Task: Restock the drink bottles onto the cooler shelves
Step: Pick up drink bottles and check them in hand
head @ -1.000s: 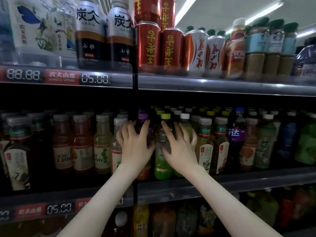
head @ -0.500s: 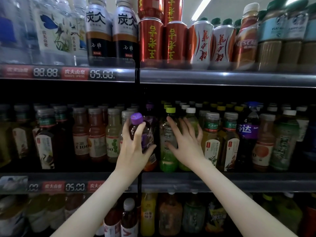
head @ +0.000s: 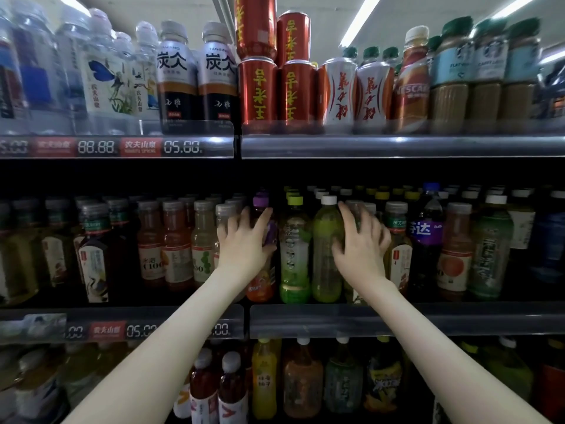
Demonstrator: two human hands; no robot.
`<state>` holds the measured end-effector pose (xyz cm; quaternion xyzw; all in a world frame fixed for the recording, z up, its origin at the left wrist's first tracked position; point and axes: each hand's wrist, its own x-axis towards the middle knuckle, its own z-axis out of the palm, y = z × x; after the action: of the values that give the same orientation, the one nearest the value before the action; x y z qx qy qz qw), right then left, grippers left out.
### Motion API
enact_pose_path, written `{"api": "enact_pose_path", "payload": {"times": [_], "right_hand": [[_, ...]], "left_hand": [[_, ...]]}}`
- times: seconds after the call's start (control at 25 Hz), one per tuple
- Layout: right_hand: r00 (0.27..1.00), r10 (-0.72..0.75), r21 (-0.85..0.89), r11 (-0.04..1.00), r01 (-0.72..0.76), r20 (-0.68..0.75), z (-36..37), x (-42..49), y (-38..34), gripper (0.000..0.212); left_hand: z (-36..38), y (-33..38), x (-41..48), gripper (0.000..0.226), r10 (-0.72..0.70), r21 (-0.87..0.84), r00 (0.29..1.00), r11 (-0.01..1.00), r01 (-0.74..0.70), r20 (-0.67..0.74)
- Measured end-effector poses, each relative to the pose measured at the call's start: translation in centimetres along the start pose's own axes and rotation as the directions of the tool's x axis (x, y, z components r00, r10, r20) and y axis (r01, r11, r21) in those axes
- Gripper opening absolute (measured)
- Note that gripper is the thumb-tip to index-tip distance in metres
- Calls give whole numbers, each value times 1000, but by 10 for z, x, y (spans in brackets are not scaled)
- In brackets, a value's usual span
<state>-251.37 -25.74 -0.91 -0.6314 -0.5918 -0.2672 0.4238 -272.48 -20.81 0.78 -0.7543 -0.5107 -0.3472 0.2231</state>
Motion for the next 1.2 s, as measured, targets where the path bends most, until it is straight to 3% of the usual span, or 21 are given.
{"api": "enact_pose_path", "payload": {"times": [0.12,0.24,0.36,0.44,0.56,0.68,0.76,0.92,1.08,1.2], "right_hand": [[998,8,-55,998,-5,56,-11,2,18,71],[993,-91,-67,993,96,75,-17,10,12,72],[942,-124,-168,969,182,311,-12,23,-6,67],[927,-81,-198,967,163,366,-7,22,-11,65],[967,-140,-42,987,152,211,-11,11,-8,61],[961,-271,164,952,260,54,-20,-14,3,57],[940,-339,158,927,340,-30,-24,-37,12,61],[930,-351,220,904,366,-105,-30,-51,20,62],[906,-412,266,867,422,-97,-35,-48,10,47],[857,-479,261,816,515,-193,-44,-47,2,38]], "left_hand": [[4,5,2,70,-85,-74,994,993,90,68],[9,18,-8,72,-72,-157,996,986,63,-54],[18,34,-11,83,54,-156,990,985,-75,-133],[25,40,-14,91,184,-94,975,976,-196,-125],[32,40,-22,96,247,-75,967,965,-251,-66],[34,37,-30,96,228,-92,972,968,-233,-59],[34,36,-32,93,225,-92,973,969,-230,-56],[35,40,-40,83,225,-165,973,959,-230,-49],[30,42,-46,76,249,-233,964,936,-264,-92],[17,54,-52,78,319,-341,939,874,-345,-131]]}}
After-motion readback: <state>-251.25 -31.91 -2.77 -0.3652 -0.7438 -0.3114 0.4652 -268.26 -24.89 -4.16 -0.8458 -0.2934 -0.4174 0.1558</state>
